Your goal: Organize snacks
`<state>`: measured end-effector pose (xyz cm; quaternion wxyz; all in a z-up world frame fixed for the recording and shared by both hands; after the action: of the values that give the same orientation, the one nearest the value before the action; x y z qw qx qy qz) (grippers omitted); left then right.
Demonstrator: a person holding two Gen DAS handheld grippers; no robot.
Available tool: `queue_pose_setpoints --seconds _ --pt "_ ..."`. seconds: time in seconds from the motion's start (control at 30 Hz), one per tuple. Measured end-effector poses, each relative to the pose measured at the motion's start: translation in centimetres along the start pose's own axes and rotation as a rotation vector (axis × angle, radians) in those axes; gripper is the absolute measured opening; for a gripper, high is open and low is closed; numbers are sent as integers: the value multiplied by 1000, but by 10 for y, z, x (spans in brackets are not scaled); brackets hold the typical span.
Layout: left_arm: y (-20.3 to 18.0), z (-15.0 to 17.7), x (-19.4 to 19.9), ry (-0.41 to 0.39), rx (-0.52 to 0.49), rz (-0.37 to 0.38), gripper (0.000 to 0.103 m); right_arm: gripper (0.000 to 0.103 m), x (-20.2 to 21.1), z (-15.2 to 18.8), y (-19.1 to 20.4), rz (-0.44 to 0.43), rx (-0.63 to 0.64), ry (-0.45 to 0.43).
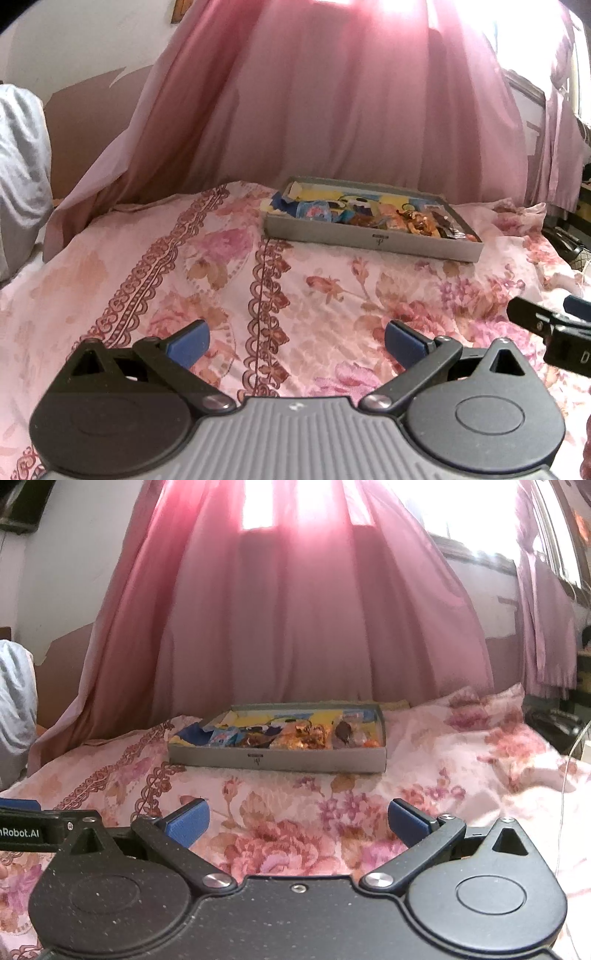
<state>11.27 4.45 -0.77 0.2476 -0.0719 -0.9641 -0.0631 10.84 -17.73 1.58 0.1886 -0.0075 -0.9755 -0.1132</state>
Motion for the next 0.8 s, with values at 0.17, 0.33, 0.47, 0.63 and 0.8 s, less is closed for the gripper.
queue_pose_setpoints --seconds 0.17,0.33,0.47,0.63,0.8 --pt "0 2 1 8 -5 -5 103 102 -4 7 -2 10 -8 22" --pt "-1 3 2 11 -16 -5 103 102 -4 10 0 -1 -5 24" --pt "-2 4 2 14 -20 -2 103 102 -3 10 0 -7 -3 25" --pt "-1 4 2 19 -12 0 103 102 -2 10 0 -6 -4 23" --pt "0 5 3 20 -7 2 103 102 -2 9 1 -11 0 22"
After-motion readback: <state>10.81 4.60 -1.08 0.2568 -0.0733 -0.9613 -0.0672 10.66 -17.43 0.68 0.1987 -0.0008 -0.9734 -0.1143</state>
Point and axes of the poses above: each gripper's, at about its wrist camera, not at the fingertips, and x roughly against the way its jaws point, y to its left, z to its underside, the point moved 2 cm from there along -x, roughly the way its jaws point, and after that the axes turned 12 degrees about -x, right-handed, at the moved point
